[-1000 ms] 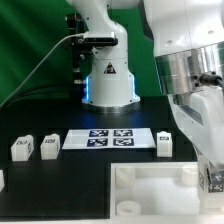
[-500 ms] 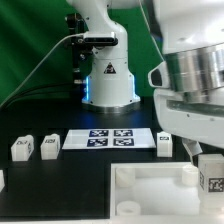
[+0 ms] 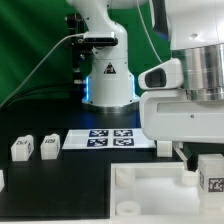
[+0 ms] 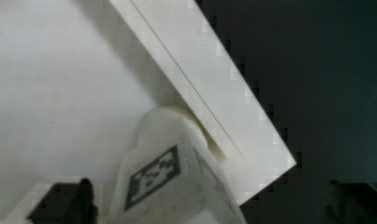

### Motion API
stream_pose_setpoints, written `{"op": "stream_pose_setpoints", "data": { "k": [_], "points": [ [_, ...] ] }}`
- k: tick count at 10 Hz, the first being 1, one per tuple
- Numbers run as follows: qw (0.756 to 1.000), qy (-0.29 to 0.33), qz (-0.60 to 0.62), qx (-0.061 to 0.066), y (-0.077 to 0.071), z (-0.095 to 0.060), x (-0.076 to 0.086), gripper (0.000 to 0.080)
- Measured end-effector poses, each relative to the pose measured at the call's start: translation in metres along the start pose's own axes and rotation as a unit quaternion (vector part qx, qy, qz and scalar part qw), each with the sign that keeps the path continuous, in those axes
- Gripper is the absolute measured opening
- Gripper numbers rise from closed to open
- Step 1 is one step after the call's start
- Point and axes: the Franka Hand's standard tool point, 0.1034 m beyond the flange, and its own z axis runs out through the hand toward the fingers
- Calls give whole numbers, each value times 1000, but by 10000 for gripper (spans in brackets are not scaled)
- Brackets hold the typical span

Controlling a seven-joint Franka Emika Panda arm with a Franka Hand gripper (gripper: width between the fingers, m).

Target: Assemble one leg

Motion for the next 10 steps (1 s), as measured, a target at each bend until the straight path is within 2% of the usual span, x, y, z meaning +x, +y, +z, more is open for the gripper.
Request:
{"op": "stream_pose_setpoints", "data": {
  "k": [2, 3, 4, 5, 6, 7, 10],
  "points": [
    [992, 1, -128, -4, 13, 3, 8, 649],
    [989, 1, -149, -3, 17, 4, 9, 649],
    [992, 1, -130, -4, 16, 4, 8, 525],
    [991, 1, -130, -4, 16, 4, 8, 525],
    [992, 1, -125, -3, 16, 4, 8, 387],
    [997, 0, -75, -2, 16, 5, 8, 291],
    [997, -1, 81, 1, 14, 5, 7, 292]
  ]
}}
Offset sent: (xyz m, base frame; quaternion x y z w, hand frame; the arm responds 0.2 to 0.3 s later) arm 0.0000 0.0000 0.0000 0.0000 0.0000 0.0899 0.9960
